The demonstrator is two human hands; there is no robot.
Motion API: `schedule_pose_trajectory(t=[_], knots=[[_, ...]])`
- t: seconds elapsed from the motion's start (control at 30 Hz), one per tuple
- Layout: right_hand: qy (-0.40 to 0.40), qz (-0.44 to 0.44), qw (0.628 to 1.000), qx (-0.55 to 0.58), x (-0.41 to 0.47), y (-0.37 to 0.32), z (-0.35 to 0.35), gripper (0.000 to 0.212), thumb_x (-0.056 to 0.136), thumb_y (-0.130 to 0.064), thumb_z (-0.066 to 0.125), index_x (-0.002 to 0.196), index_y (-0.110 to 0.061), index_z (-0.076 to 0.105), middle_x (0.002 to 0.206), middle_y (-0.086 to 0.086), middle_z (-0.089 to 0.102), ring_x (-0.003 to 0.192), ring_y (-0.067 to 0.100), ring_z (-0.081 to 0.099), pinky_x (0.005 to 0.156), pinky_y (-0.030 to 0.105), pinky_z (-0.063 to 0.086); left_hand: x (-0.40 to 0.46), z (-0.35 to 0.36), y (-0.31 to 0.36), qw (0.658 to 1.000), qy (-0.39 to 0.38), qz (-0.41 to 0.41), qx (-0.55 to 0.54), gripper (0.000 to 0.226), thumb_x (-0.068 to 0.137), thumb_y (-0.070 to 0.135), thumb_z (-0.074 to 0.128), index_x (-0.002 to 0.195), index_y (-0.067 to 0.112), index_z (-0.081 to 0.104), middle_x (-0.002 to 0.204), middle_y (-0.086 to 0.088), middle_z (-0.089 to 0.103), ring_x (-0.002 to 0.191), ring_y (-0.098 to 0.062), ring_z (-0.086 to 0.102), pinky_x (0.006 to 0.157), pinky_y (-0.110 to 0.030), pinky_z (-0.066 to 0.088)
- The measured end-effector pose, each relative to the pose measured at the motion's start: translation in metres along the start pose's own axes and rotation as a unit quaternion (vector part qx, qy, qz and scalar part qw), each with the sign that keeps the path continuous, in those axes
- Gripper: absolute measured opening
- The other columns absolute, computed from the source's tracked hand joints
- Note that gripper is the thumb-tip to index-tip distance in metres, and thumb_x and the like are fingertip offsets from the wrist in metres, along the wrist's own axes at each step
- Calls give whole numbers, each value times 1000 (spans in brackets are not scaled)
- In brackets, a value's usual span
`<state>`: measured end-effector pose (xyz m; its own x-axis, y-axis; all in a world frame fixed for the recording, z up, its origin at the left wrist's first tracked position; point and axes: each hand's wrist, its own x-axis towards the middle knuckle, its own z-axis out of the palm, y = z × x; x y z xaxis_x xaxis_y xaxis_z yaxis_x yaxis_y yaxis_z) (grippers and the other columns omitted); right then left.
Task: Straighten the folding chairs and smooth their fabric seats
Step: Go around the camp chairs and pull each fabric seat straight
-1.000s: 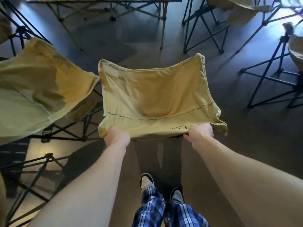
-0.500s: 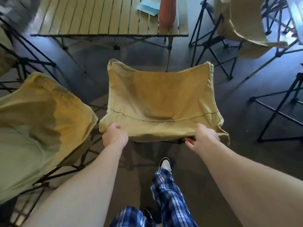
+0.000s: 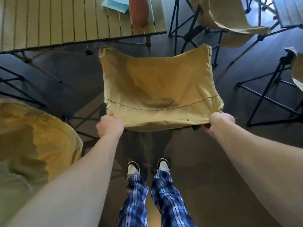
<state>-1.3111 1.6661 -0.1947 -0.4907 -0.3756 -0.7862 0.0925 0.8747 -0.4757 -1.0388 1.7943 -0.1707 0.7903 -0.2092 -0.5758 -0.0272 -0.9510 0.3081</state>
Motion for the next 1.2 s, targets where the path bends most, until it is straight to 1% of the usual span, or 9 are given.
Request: schedule_pose_trajectory(t=[0.1, 0.33, 0.5, 0.63, 0.73, 0.87, 0.93, 1.03, 1.2], knots=[[103, 96, 979, 148, 8, -3, 3, 42, 98, -21, 25, 114, -14, 64, 106, 11, 67, 83, 31, 64, 72, 54, 59, 2, 2, 7, 1000, 4, 7, 19, 36, 99, 20, 48, 126, -2, 55, 125, -22, 58, 111, -39, 58, 91, -43, 52], [143, 122, 973, 135, 18, -7, 9, 45, 101, -27, 25, 122, -17, 63, 108, 10, 66, 92, 35, 64, 74, 64, 54, 4, 2, 13, 999, -6, -2, 31, 38, 98, 22, 49, 128, -2, 54, 126, -23, 57, 110, -39, 58, 91, -47, 53], [129, 120, 975, 136, 9, -12, 6, 42, 98, -22, 26, 113, -17, 65, 107, 8, 68, 89, 32, 62, 75, 53, 58, 6, 4, 12, 1000, -1, -4, 20, 36, 100, 19, 47, 128, -3, 53, 128, -24, 56, 113, -40, 58, 90, -43, 48], [19, 59, 990, 123, -5, -13, 4, 37, 98, -6, 40, 134, -10, 47, 111, 5, 55, 82, 25, 59, 68, 38, 57, 5, 4, 11, 1000, 15, -6, 24, 35, 101, 18, 47, 128, -3, 51, 129, -24, 54, 113, -40, 57, 84, -41, 46], [103, 94, 971, 196, 0, -16, 2, 30, 98, -18, 30, 111, -14, 57, 102, 4, 64, 85, 28, 57, 74, 44, 55, 4, 5, 9, 999, 22, 14, 26, 35, 102, 18, 45, 134, 4, 48, 129, -22, 53, 110, -38, 57, 77, -37, 42], [62, 72, 984, 152, -6, -9, 1, 37, 99, -11, 37, 132, -13, 52, 109, 4, 57, 73, 22, 55, 80, 45, 58, 7, 3, 9, 1000, 9, 25, 10, 39, 101, 16, 45, 140, 17, 42, 125, -18, 53, 93, -30, 55, 76, -38, 49], [80, 87, 985, 129, -6, -7, -2, 38, 100, -17, 33, 128, -16, 57, 112, 6, 64, 86, 27, 61, 80, 46, 58, 10, 3, 8, 1000, -4, 24, 20, 37, 100, 16, 44, 138, 17, 42, 122, -18, 54, 96, -33, 58, 80, -42, 52], [9, 24, 1000, 12, -11, -1, -2, 45, 95, -8, 47, 139, -15, 44, 135, 13, 55, 113, 33, 61, 82, 43, 58, 12, 4, 5, 999, -34, 18, 8, 40, 101, 17, 43, 140, 19, 38, 122, -16, 53, 95, -32, 56, 83, -43, 55], [2, 27, 997, -76, -26, 1, -8, 35, 92, -6, 46, 126, -11, 51, 124, 14, 60, 100, 38, 67, 67, 42, 53, 11, -5, -8, 995, -86, -3, -40, 49, 101, 36, 43, 148, 28, 31, 135, -10, 47, 107, -32, 52, 91, -51, 53]])
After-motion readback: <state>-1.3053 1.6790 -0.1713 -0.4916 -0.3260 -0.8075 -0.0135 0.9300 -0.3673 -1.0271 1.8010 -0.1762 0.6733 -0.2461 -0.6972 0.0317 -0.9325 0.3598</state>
